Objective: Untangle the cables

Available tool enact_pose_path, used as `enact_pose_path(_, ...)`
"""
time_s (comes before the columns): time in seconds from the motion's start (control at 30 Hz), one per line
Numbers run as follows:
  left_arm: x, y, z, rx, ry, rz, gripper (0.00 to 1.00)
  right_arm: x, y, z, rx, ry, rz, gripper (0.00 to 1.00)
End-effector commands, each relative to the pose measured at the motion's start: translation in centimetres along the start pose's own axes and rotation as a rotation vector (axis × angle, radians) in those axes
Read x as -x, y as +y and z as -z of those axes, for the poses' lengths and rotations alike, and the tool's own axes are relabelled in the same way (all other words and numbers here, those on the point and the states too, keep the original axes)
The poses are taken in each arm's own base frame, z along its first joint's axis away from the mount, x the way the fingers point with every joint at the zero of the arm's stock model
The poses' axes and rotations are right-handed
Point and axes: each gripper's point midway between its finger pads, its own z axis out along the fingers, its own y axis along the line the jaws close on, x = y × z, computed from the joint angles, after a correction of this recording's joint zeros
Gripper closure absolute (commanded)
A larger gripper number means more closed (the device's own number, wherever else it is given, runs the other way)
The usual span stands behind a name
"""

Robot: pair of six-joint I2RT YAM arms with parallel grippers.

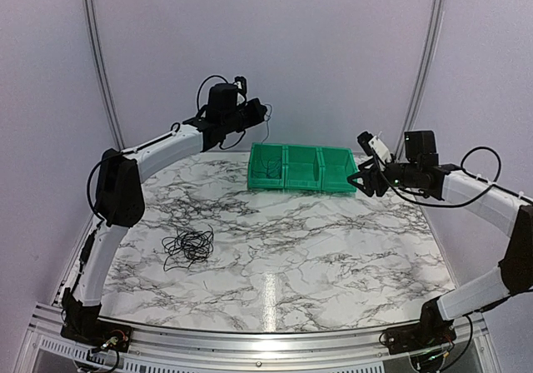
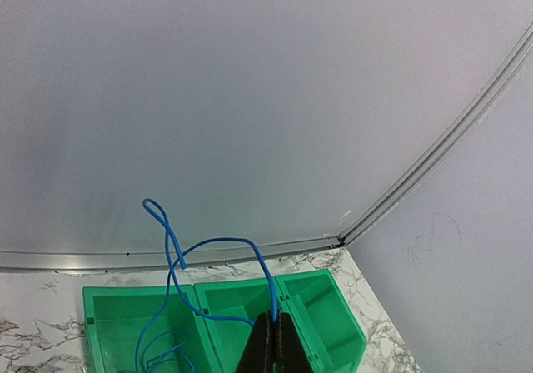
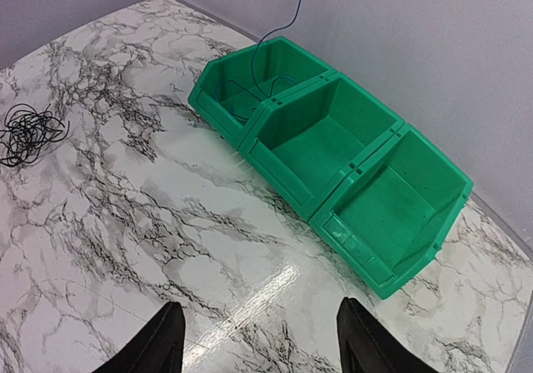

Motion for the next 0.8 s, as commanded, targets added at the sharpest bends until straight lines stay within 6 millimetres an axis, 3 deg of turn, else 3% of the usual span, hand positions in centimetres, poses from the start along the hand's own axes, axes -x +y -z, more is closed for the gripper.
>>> enact_pose_path(0.0, -2.5, 0.7, -0.8, -0.021, 0.037, 0.014, 1.00, 0.2, -0.6, -0.1, -0.021, -0.011, 0.019, 0.37)
enact_pose_path(0.2, -7.1, 4.3, -1.5, 0.049, 0.091, 0.031, 1.00, -0.3, -0.3, -0.4, -0.001, -0.003, 0.016, 0.37)
enact_pose_path(0.33, -9.5, 5.1, -2.5, 0.035, 0.134, 0.055, 1.00, -0.6, -0.2, -0.6, 0.010, 0.002, 0.015, 0.38)
enact_pose_path(0.77, -13.7, 7.4, -3.4, 0.063, 0.202, 0.082, 1.00, -0.8, 0.0, -0.8, 0.025, 0.008, 0.019, 0.38)
